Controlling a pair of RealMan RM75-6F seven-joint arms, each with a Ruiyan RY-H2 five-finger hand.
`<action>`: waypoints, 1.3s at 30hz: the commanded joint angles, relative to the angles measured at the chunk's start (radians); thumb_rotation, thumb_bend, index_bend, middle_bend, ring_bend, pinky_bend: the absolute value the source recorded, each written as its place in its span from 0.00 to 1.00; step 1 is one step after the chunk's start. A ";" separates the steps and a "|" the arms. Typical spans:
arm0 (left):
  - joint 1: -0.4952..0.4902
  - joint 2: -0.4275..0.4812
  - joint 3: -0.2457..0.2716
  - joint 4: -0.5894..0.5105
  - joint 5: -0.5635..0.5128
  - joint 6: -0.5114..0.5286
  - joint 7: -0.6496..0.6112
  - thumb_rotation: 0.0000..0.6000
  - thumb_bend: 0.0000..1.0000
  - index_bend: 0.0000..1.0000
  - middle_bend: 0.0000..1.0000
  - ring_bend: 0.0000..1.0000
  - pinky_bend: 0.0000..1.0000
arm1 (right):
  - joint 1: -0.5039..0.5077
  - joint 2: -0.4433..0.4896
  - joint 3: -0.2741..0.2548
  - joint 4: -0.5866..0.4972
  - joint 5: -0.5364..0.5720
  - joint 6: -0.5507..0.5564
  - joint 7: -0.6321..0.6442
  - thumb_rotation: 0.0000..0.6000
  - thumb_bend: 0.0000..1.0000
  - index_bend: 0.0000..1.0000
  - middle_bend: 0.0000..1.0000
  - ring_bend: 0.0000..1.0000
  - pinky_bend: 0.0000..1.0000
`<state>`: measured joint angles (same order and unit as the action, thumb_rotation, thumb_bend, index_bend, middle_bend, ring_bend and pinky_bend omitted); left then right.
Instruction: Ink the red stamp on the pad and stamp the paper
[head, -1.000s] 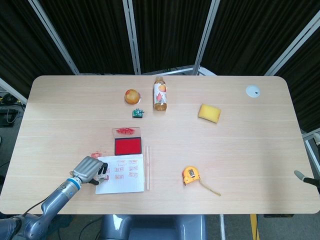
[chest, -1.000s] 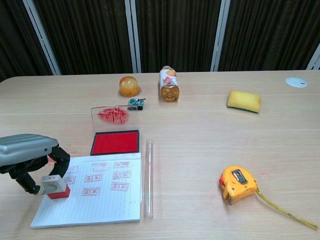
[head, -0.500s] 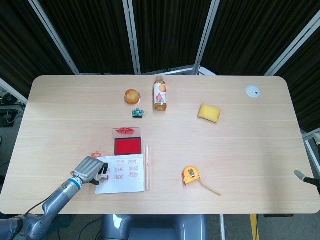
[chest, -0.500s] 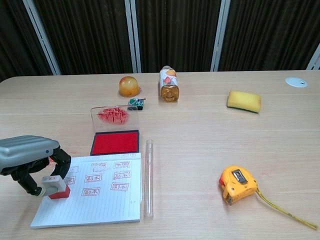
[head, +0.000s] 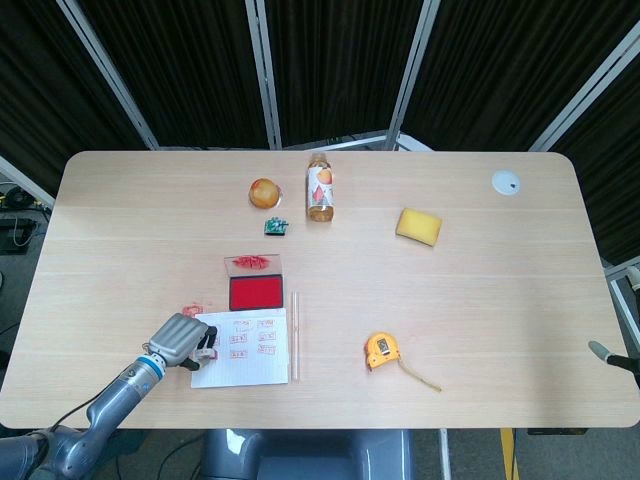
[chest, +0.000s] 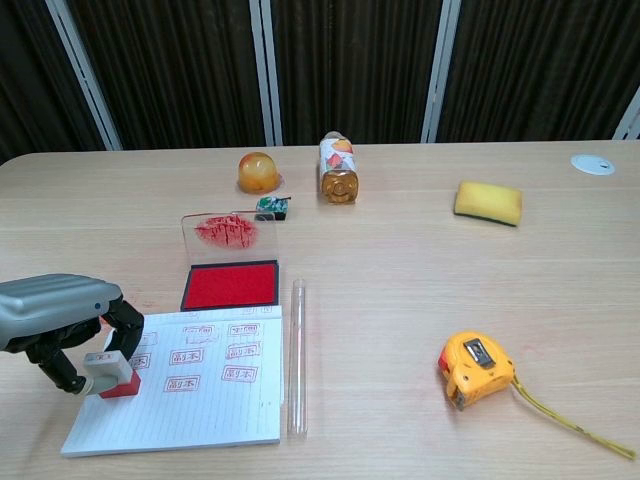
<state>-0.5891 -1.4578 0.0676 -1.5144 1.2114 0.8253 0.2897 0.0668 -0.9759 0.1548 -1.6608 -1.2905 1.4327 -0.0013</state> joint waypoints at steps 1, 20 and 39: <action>0.000 -0.001 -0.001 -0.001 0.000 0.000 -0.002 1.00 0.43 0.59 0.57 0.84 0.86 | 0.000 0.000 0.000 0.000 0.000 0.000 0.000 1.00 0.00 0.00 0.00 0.00 0.00; -0.004 0.123 -0.053 -0.145 0.039 0.036 -0.102 1.00 0.43 0.59 0.57 0.84 0.86 | 0.000 -0.003 -0.005 -0.006 -0.011 0.004 -0.011 1.00 0.00 0.00 0.00 0.00 0.00; -0.023 0.132 -0.125 0.061 -0.096 -0.039 -0.251 1.00 0.43 0.59 0.57 0.84 0.85 | -0.003 -0.002 -0.010 -0.012 -0.017 0.008 -0.017 1.00 0.00 0.00 0.00 0.00 0.00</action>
<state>-0.6056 -1.3030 -0.0500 -1.5001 1.1434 0.8134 0.0573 0.0641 -0.9782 0.1452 -1.6732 -1.3079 1.4406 -0.0178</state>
